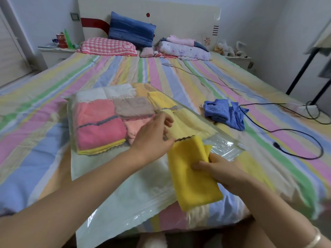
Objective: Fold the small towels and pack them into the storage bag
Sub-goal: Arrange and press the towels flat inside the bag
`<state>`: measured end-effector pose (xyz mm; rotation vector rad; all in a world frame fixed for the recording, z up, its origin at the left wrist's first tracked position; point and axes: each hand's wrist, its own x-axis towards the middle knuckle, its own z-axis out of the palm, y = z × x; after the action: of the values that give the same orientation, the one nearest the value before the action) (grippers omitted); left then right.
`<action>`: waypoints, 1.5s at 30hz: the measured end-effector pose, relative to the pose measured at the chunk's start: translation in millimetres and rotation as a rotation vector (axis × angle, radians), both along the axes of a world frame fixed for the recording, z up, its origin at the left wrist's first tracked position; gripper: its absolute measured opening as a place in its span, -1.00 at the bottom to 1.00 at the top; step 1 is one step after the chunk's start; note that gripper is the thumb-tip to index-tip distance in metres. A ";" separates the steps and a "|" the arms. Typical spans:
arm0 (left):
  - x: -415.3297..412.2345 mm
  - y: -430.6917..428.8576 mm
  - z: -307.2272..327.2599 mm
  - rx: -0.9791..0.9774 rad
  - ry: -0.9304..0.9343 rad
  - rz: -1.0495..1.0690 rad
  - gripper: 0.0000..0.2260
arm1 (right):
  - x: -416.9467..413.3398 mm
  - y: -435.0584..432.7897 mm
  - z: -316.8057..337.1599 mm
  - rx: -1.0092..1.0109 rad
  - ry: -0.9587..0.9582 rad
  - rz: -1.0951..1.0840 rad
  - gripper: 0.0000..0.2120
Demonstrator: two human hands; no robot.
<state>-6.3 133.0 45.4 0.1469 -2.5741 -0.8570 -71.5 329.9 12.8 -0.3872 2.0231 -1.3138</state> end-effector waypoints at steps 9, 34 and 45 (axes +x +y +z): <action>26.7 38.8 -51.0 -0.579 -0.408 -0.217 -0.67 | -10.7 38.6 -11.6 -0.367 -0.432 -0.590 -0.51; 22.3 20.8 -26.1 -0.096 -0.537 -0.149 -0.87 | 7.2 67.4 -7.8 -0.272 -0.349 -0.509 -0.52; 30.2 5.6 19.3 0.386 -0.238 -0.044 -0.90 | 6.9 61.3 19.9 -0.032 -0.277 -0.037 -0.62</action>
<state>23.9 138.6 64.8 0.3234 -2.6008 -1.4245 -64.6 391.2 32.7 -0.1716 1.7872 -1.3433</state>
